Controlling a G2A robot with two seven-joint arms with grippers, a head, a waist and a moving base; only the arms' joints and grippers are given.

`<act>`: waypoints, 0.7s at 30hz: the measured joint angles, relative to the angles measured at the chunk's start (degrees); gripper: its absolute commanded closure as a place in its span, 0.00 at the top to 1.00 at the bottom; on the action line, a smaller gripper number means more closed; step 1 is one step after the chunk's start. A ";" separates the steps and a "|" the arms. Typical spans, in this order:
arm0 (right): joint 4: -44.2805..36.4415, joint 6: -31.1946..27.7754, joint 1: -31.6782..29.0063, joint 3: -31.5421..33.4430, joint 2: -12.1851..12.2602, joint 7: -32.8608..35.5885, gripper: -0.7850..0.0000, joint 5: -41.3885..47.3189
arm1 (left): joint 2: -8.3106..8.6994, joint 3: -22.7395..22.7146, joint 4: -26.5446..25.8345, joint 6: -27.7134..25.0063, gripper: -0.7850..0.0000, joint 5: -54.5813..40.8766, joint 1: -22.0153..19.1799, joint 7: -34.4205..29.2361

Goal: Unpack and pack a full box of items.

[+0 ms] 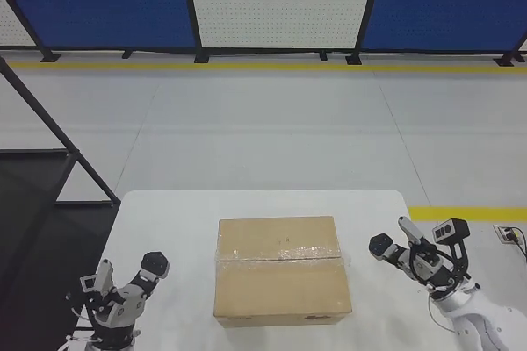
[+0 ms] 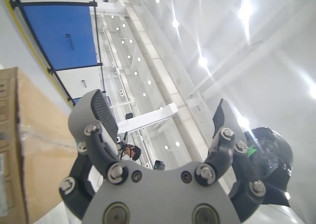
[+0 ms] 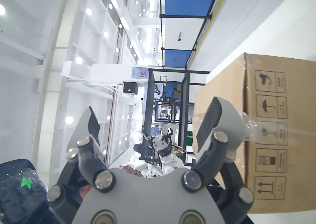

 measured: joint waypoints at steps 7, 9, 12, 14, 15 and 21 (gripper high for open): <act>0.09 0.08 0.03 -0.05 0.00 0.06 1.00 -0.08 | 0.01 -0.11 -0.12 0.02 1.00 -0.55 0.04 -0.18; 0.09 0.08 0.03 -0.05 0.00 0.06 1.00 -0.08 | 0.01 -0.11 -0.12 0.02 1.00 -0.55 0.04 -0.18; 0.08 0.08 0.03 -0.05 0.00 0.06 1.00 -0.08 | 0.01 -0.11 -0.12 0.02 1.00 -0.55 0.04 -0.17; 0.08 0.08 0.03 -0.05 0.00 0.06 1.00 -0.08 | 0.01 -0.11 -0.12 0.02 1.00 -0.55 0.04 -0.17; 0.08 0.08 0.03 -0.05 0.00 0.06 1.00 -0.08 | 0.01 -0.11 -0.12 0.02 1.00 -0.55 0.04 -0.17; 0.08 0.08 0.03 -0.05 0.00 0.06 1.00 -0.08 | 0.01 -0.11 -0.12 0.02 1.00 -0.55 0.04 -0.17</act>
